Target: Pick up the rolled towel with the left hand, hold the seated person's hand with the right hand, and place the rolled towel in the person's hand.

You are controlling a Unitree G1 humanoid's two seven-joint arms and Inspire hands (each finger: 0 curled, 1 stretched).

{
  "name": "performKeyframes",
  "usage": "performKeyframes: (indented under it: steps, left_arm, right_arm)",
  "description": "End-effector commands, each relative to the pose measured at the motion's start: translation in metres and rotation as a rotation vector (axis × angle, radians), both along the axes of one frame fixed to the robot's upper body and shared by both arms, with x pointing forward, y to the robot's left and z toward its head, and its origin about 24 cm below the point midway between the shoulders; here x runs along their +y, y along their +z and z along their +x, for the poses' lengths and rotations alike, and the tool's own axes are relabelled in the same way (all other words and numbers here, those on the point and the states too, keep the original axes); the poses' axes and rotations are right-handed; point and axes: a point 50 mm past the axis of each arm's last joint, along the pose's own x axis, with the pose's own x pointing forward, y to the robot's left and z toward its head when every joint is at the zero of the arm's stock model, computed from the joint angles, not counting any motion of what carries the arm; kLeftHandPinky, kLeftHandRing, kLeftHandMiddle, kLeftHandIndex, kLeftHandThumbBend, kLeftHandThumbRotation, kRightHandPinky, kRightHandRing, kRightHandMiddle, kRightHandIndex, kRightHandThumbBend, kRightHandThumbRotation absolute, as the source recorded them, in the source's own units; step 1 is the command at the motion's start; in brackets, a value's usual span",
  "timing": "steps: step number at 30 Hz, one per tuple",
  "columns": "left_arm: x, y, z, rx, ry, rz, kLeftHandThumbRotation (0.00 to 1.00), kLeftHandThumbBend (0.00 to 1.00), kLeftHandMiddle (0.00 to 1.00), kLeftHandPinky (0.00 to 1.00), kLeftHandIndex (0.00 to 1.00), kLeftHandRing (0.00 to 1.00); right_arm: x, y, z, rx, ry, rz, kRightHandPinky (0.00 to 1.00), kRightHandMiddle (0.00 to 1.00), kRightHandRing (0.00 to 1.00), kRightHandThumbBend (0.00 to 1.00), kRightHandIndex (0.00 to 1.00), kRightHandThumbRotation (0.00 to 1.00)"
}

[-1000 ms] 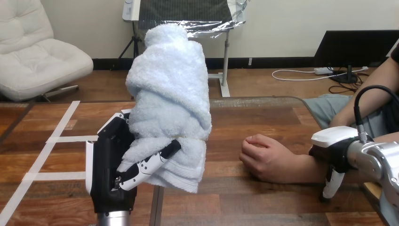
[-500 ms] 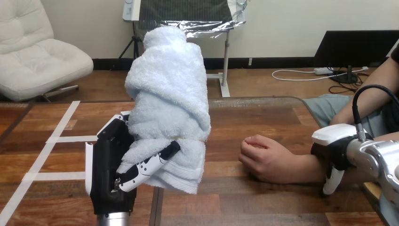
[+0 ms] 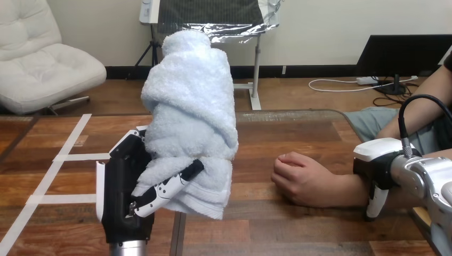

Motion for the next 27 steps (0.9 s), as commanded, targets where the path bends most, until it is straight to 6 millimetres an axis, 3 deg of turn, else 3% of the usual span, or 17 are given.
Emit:
performKeyframes:
  steps: [1,7,16,27]
  left_arm:
    - [-0.0147,0.0231,0.0104,-0.122,-0.003,-0.056,0.03,0.61,0.41,0.28,0.50,0.35]
    - [-0.0141,0.0230,0.0104,-0.119,0.005,-0.052,0.03,0.60,0.41,0.27,0.50,0.35]
    - [-0.0136,0.0227,0.0106,-0.115,0.007,-0.048,0.03,0.60,0.41,0.27,0.50,0.35]
    - [-0.0131,0.0208,0.0105,-0.103,-0.006,-0.053,0.02,0.61,0.41,0.29,0.50,0.36]
  right_arm:
    - [0.0009,-0.0244,-0.0109,0.075,0.001,-0.015,0.20,0.45,0.31,0.67,0.54,0.16]
    - [-0.0005,-0.0254,-0.0122,0.044,0.016,0.000,0.18,0.44,0.30,0.65,0.52,0.14]
    - [-0.0026,-0.0236,-0.0135,-0.026,0.013,0.061,0.18,0.43,0.30,0.64,0.49,0.02]
    - [-0.0071,-0.0166,-0.0142,-0.117,-0.024,0.150,0.18,0.40,0.29,0.67,0.43,0.00]
